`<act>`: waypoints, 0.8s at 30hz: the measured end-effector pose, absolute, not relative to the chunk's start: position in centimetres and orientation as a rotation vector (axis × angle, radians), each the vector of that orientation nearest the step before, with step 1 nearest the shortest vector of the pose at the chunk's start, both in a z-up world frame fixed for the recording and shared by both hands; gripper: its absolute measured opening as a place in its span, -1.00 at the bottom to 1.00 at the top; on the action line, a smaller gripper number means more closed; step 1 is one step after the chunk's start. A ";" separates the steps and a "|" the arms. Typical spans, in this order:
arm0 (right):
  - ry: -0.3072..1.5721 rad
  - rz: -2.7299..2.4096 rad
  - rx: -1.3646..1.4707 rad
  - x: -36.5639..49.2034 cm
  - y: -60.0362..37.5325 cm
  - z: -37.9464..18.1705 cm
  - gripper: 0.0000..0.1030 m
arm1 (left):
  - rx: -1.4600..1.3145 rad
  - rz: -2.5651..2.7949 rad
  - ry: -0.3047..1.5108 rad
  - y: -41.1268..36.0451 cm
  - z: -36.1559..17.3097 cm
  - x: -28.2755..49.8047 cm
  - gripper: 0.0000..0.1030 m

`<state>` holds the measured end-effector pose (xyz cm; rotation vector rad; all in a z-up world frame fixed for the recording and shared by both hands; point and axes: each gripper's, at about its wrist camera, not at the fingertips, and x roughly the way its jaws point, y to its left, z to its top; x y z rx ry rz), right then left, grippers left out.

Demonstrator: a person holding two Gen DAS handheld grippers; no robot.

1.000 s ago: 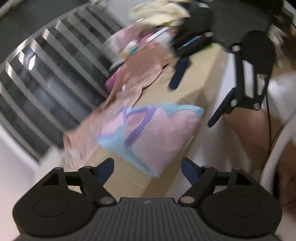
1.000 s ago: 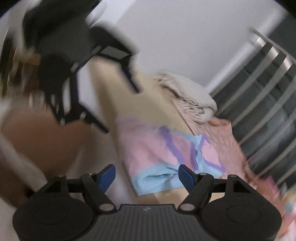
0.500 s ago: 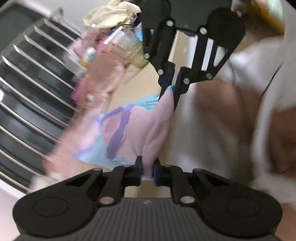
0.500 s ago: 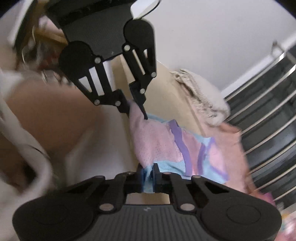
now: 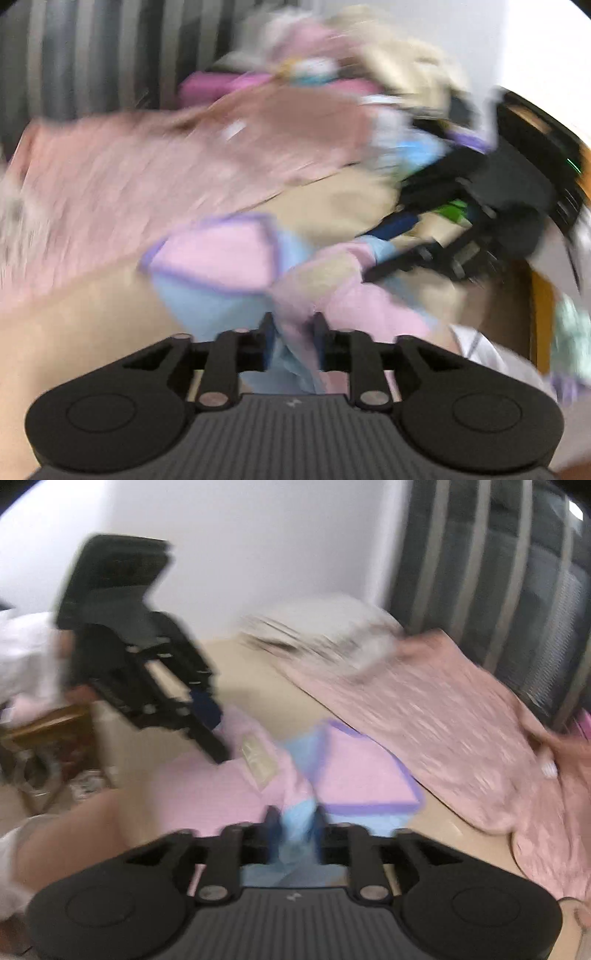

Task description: Fold clothes

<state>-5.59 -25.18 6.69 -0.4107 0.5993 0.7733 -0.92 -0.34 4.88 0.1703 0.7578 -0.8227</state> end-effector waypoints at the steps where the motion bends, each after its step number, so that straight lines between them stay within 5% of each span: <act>1: 0.608 0.722 -0.413 -4.9 -24.9 6.1 -0.24 | 0.158 -0.803 0.752 -0.1 4.7 -1.1 -0.35; 7: 0.477 0.659 -0.221 -8.2 -27.3 6.1 -0.24 | 0.082 -0.763 0.632 -0.1 5.5 -5.2 0.25; 17: 0.646 0.809 -0.108 -7.3 -25.5 3.0 -0.29 | -0.044 -0.718 0.775 -0.4 3.7 -4.5 0.12; 21: 0.550 0.646 0.004 -4.7 -27.7 7.0 0.03 | -0.136 -0.513 0.716 1.1 6.4 -0.2 0.49; 24: 0.571 0.437 -0.073 -0.5 -25.4 7.5 0.04 | -0.102 -0.389 0.762 -0.3 6.3 4.9 0.48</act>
